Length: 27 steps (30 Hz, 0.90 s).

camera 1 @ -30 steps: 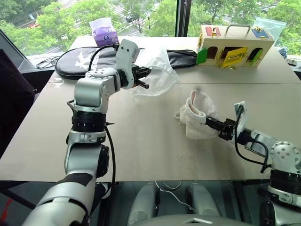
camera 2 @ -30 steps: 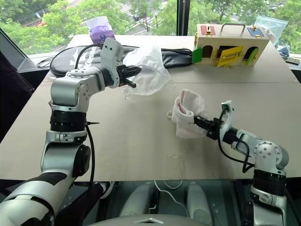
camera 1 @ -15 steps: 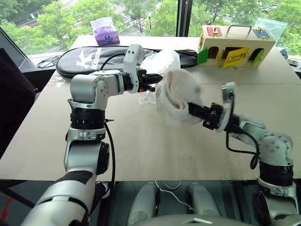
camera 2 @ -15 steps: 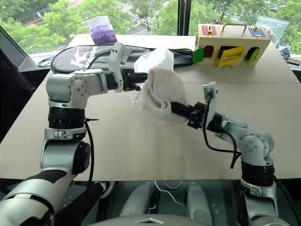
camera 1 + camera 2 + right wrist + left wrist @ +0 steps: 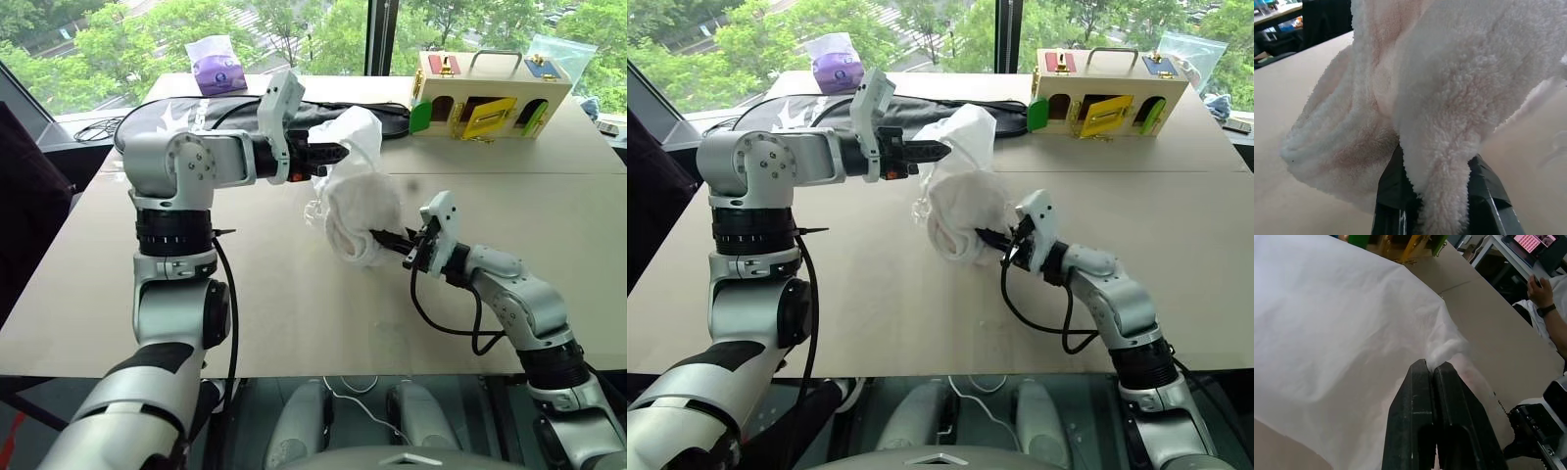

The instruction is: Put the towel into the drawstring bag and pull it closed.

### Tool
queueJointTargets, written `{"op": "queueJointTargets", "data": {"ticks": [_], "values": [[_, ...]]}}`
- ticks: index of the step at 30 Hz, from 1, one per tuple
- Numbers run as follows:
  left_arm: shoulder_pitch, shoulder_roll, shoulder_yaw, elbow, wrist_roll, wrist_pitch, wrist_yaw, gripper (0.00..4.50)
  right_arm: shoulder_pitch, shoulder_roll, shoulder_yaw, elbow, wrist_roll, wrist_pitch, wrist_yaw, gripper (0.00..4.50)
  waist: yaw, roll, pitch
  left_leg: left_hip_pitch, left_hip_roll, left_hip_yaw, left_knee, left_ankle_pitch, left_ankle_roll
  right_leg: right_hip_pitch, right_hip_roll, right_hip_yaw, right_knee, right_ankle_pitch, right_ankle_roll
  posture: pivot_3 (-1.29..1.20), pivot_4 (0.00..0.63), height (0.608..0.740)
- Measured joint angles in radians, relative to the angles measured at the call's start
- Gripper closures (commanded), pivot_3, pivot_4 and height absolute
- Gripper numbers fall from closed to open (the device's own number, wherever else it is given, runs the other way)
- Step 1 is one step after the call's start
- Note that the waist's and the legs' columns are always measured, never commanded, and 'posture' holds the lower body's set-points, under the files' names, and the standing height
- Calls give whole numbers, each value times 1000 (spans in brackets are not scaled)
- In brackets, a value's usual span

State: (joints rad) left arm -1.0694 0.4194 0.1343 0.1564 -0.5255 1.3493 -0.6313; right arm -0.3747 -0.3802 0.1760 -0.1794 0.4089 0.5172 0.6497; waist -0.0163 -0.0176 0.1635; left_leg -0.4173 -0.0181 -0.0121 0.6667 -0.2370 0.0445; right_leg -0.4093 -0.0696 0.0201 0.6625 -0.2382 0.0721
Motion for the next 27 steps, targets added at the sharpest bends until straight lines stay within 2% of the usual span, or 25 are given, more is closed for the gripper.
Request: {"op": "queueJointTargets", "data": {"ticks": [14,19,24,27], "values": [[65,-15,-17,-86,-38,12,47,4500,-64,-43,127,55,-241,-88,38,4460,0,0,0,0,0,0,0,1,-1,0,0,0,0,0,0,0,150,740],[127,14,-61,-170,-66,13,21,4500,-111,69,10,98,-171,56,-51,4460,1,0,1,0,0,0,-2,2,-3,-1,0,1,0,0,-1,0,150,740],[145,37,-76,-187,-67,10,14,4500,-146,204,-223,99,36,222,-148,4460,4,0,1,0,0,-1,-2,2,-3,-1,-1,1,0,0,-1,0,150,740],[145,41,-95,-187,-67,3,5,4500,-146,273,-306,91,139,265,-188,4460,2,0,1,0,0,0,-4,2,-3,-2,-1,1,0,0,-1,0,150,740]]}}
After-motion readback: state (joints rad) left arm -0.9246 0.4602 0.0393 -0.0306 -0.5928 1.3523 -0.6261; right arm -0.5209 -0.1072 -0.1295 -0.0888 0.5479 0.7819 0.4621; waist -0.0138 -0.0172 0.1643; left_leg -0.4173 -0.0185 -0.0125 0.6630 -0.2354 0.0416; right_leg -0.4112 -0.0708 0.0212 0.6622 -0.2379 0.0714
